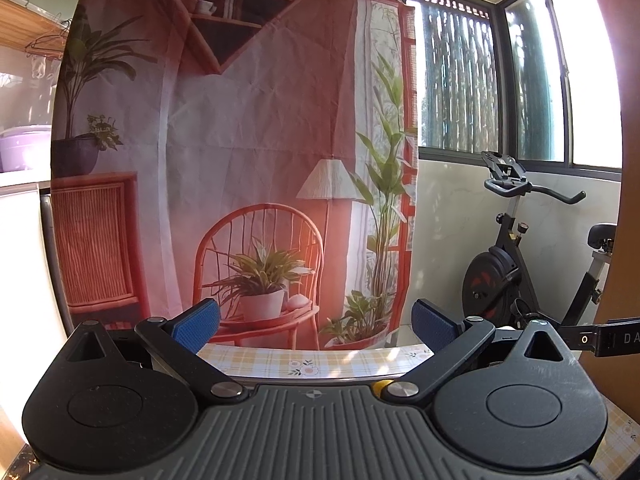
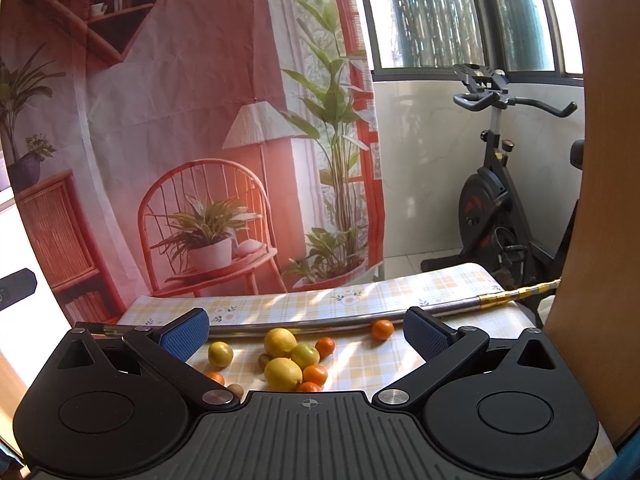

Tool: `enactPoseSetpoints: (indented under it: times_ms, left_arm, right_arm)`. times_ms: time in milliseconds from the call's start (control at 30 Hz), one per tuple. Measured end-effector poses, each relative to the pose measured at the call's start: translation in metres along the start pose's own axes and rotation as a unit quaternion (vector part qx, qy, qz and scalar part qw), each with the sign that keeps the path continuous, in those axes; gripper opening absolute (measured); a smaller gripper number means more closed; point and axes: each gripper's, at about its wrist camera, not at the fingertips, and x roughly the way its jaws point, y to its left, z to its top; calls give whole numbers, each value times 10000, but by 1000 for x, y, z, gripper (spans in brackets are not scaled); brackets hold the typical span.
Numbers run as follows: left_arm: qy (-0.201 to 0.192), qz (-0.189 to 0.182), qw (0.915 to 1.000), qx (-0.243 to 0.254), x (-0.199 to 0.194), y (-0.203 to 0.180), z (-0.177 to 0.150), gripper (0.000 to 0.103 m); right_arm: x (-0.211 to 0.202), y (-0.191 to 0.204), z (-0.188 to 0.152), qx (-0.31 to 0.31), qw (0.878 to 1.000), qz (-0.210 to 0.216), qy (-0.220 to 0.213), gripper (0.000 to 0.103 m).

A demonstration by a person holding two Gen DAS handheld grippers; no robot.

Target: Organize fruits

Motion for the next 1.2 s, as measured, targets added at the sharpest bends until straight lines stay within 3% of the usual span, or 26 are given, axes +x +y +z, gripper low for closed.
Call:
enactPoseSetpoints:
  times_ms: [200, 333, 633, 833, 1000, 1100, 1167, 1200]
  left_arm:
    - [300, 10, 9993, -208, 36, 15, -20, 101]
    - [269, -125, 9988, -400, 65, 30, -26, 101]
    - [596, 3, 9978, -290, 129, 39, -47, 101]
    - [1005, -295, 9942, -234, 166, 35, -69, 100]
    - [1285, -408, 9907, 201, 192, 14, -90, 94]
    - [1618, -681, 9829, 561, 209, 1, -103, 87]
    - [1800, -888, 9775, 651, 223, -7, -110, 69]
    - [1907, -937, 9748, 683, 230, -11, -114, 66]
  right_arm:
    - [46, -22, -20, 33, 9997, -133, 185, 103]
    - [77, -40, -33, 209, 9986, -228, 421, 103]
    - [135, -59, -56, 3, 9971, -385, 662, 103]
    - [162, -55, -64, -283, 9959, -313, 804, 103]
    - [182, -55, -68, -451, 9946, -251, 899, 103]
    - [192, -59, -69, -364, 9945, -201, 961, 103]
    - [198, -66, -71, -251, 9947, -202, 980, 103]
    - [201, -69, -71, -202, 9945, -228, 1001, 103]
